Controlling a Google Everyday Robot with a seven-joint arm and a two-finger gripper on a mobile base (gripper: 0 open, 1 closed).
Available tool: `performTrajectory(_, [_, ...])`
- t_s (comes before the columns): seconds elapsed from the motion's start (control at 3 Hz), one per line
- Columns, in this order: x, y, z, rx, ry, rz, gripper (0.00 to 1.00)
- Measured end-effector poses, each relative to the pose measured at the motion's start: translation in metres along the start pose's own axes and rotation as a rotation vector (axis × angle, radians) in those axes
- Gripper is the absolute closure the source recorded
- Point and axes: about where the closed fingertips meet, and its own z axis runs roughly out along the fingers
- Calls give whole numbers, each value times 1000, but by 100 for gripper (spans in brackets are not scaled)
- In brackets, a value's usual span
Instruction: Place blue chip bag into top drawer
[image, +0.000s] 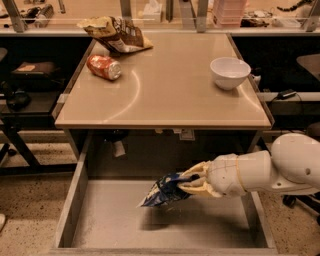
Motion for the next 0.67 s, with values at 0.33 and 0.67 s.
performTrajectory(0.33, [15,-23,19,34,-15,5,100])
performTrajectory(0.67, [48,-27,33,13,18,42,100])
